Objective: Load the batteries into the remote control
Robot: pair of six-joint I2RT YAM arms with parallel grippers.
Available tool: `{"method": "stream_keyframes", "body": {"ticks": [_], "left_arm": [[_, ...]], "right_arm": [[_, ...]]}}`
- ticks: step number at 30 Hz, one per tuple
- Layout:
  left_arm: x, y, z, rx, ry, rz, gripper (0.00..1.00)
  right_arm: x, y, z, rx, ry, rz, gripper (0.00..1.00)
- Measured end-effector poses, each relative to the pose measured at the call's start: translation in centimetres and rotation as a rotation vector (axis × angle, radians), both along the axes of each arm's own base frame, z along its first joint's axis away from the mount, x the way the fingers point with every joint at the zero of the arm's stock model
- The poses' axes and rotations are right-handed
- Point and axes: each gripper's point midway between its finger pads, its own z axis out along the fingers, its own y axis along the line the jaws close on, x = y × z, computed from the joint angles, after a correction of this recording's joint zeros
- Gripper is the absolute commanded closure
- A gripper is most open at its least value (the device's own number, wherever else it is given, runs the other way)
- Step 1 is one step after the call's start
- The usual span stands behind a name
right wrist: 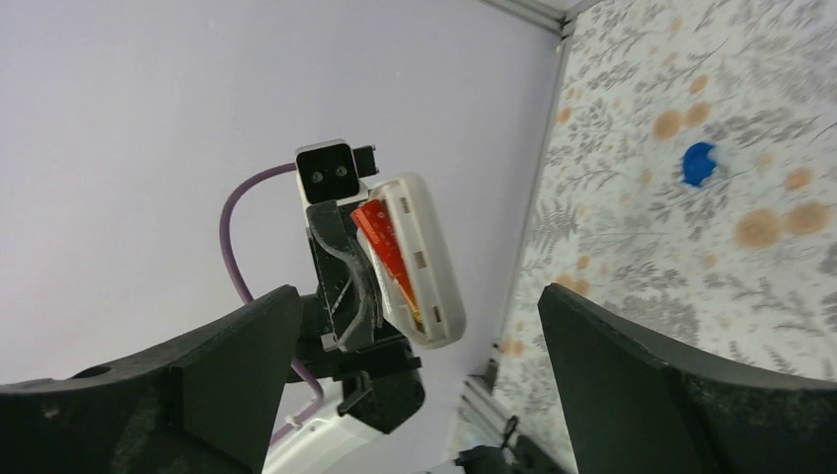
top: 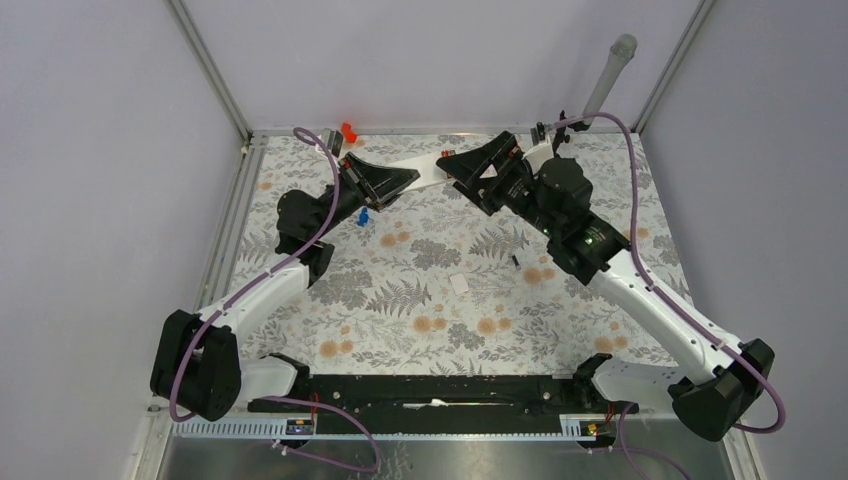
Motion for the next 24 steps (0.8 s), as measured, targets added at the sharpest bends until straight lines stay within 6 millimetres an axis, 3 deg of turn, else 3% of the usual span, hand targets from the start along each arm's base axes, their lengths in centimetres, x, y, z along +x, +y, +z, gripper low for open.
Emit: {"method": "stream_keyframes", "body": {"ticks": [6, 11, 15, 24], "left_arm": [[-0.1, 0.0, 0.1, 0.006, -0.016, 0.006, 1.0], [-0.1, 0.1, 0.0, 0.021, -0.034, 0.015, 1.0], [-0.1, 0.1, 0.0, 0.033, -0.051, 0.024, 1.0], [-0.1, 0.1, -0.9, 0.068, -0.08, 0.042, 1.0]], "right_arm": [[0.7, 1.2, -0.9, 0.155, 0.097, 0.008, 0.03], [1.0, 1.5, 0.5, 0.235, 0.098, 0.009, 0.03], [1.1, 1.4, 1.1, 0.269, 0.099, 0.001, 0.09], [1.8, 1.8, 0.3, 0.293, 0.155, -0.014, 0.17]]}}
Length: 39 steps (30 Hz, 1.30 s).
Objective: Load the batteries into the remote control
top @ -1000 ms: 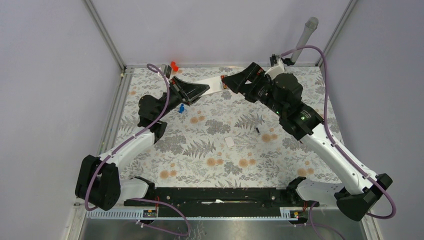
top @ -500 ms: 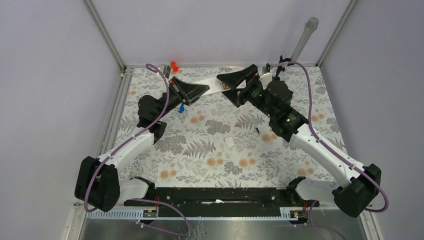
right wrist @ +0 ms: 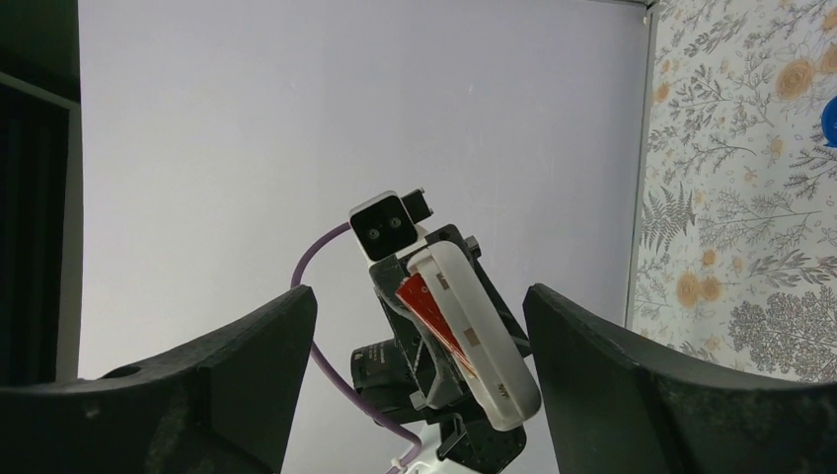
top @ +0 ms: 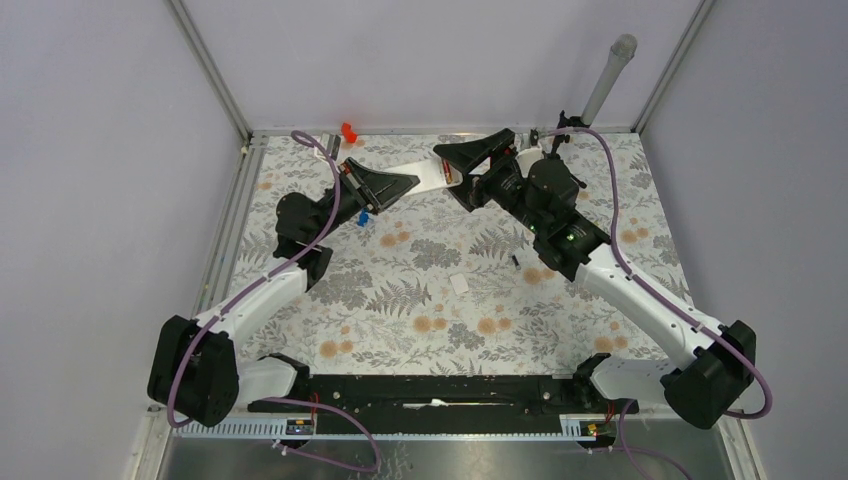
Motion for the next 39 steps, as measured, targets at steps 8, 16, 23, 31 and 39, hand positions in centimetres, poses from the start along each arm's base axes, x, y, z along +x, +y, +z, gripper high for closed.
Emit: {"method": "stream_keyframes", "body": {"ticks": [8, 16, 23, 31, 39], "left_arm": [[-0.5, 0.3, -0.5, 0.029, -0.032, 0.019, 1.0], [-0.7, 0.4, -0.2, 0.027, -0.051, 0.025, 1.0], [-0.8, 0.4, 0.0, 0.017, -0.067, 0.027, 1.0], [-0.8, 0.5, 0.3, 0.0, -0.051, 0.025, 1.0], [-0.8, 0.6, 0.7, -0.037, -0.005, 0.016, 1.0]], "right_arm": [[0.4, 0.2, -0.6, 0.021, 0.049, -0.003, 0.33], [0.4, 0.2, -0.7, 0.033, 0.072, -0.003, 0.43], [0.3, 0.2, -0.7, 0.042, 0.08, 0.001, 0.45], [0.3, 0.2, -0.6, 0.048, 0.08, 0.002, 0.53], [0.3, 0.2, -0.1, 0.063, 0.06, 0.005, 0.64]]}}
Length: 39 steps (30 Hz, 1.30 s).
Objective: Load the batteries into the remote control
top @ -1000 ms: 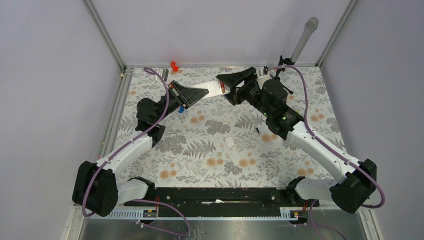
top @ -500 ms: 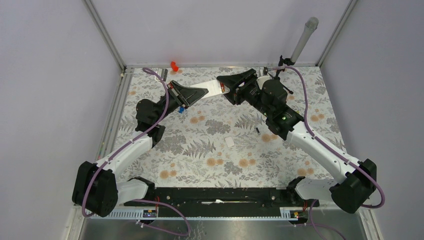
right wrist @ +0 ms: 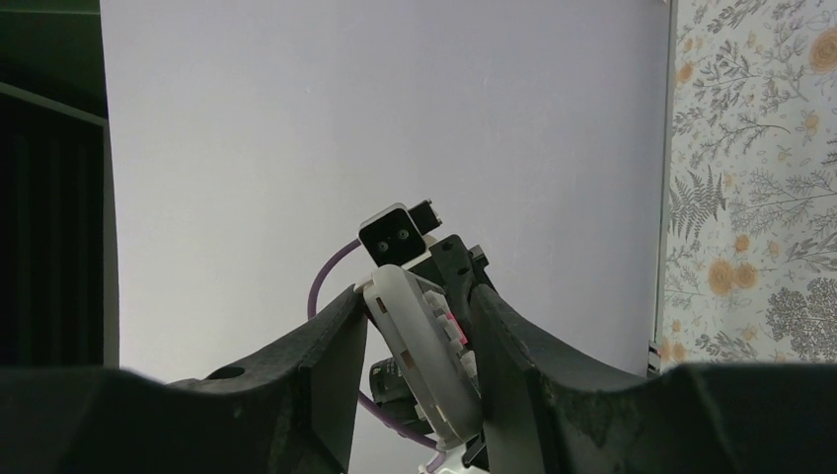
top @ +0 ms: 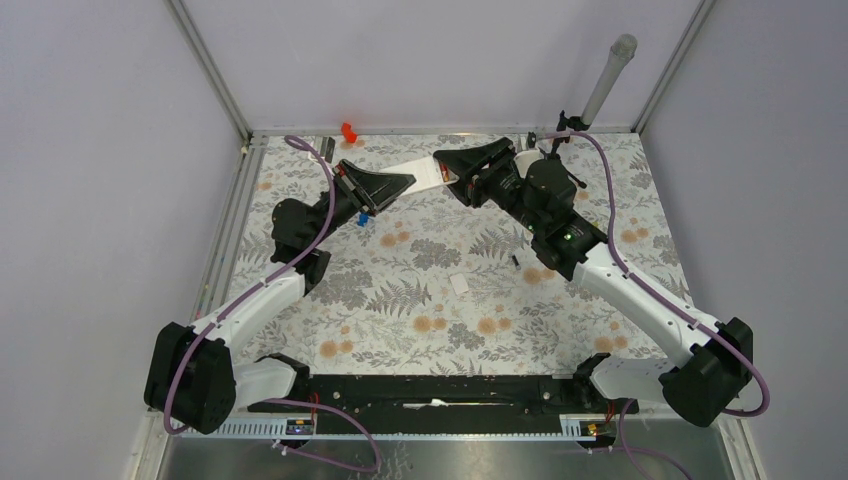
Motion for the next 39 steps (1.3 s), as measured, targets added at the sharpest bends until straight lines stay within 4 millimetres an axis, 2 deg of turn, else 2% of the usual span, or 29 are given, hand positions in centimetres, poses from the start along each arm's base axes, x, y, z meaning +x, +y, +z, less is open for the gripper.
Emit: {"method": "stream_keyframes", "body": {"ticks": [19, 27, 39], "left_arm": [[0.0, -0.1, 1.4, -0.042, 0.082, -0.039, 1.0], [0.1, -0.2, 1.5, -0.061, 0.134, -0.06, 1.0], [0.6, -0.5, 1.1, -0.123, 0.314, -0.12, 1.0]], "right_arm": [[-0.1, 0.0, 1.5, 0.03, -0.056, 0.015, 0.83], [-0.1, -0.1, 1.5, 0.033, -0.072, 0.012, 0.85], [0.4, -0.4, 1.0, 0.025, -0.084, -0.005, 0.87]]}}
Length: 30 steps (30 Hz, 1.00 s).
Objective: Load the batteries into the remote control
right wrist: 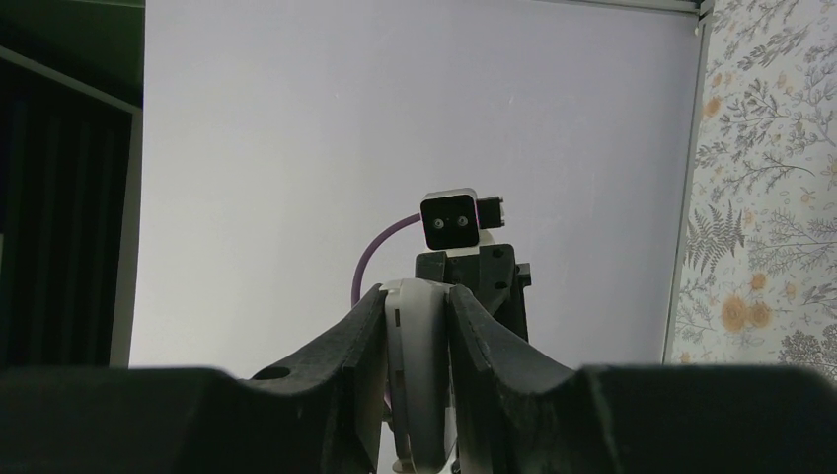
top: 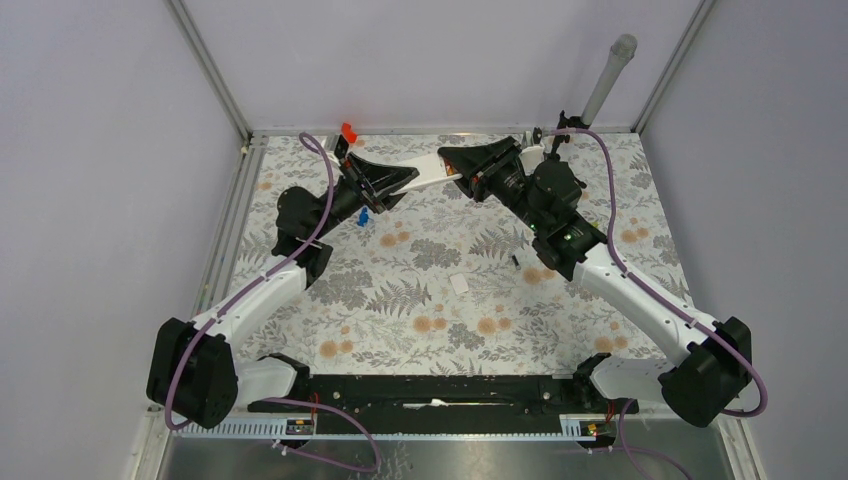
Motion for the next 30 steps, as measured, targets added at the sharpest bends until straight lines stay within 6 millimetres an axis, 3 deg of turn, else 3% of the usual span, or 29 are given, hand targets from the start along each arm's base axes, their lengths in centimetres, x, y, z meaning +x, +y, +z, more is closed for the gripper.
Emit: {"method": "stream_keyframes", "body": {"ticks": [4, 11, 17, 21, 25, 30], "left_arm": [[0.1, 0.0, -0.1, -0.005, 0.034, -0.011, 1.0], [0.2, 0.0, -0.3, -0.002, 0.07, -0.019, 1.0], [0.1, 0.4, 0.2, 0.006, 0.043, 0.008, 1.0], [-0.1, 0.7, 0.6, 0.013, 0.013, 0.027, 1.0], [-0.1, 0.7, 0.4, 0.028, -0.004, 0.036, 1.0], [0.2, 0.6, -0.4, 0.061, -0.002, 0.046, 1.0]], "right_arm": [[0.1, 0.0, -0.3, -0.004, 0.003, -0.003, 0.82], [0.3, -0.2, -0.6, -0.01, 0.013, -0.017, 0.46], [0.3, -0.1, -1.2, -0.031, 0.024, -0.016, 0.28], [0.4, -0.2, -1.3, -0.037, 0.017, -0.02, 0.09], [0.5, -0.3, -1.9, -0.056, -0.001, -0.025, 0.05], [0.6, -0.5, -1.8, -0.08, -0.035, -0.033, 0.13]]}}
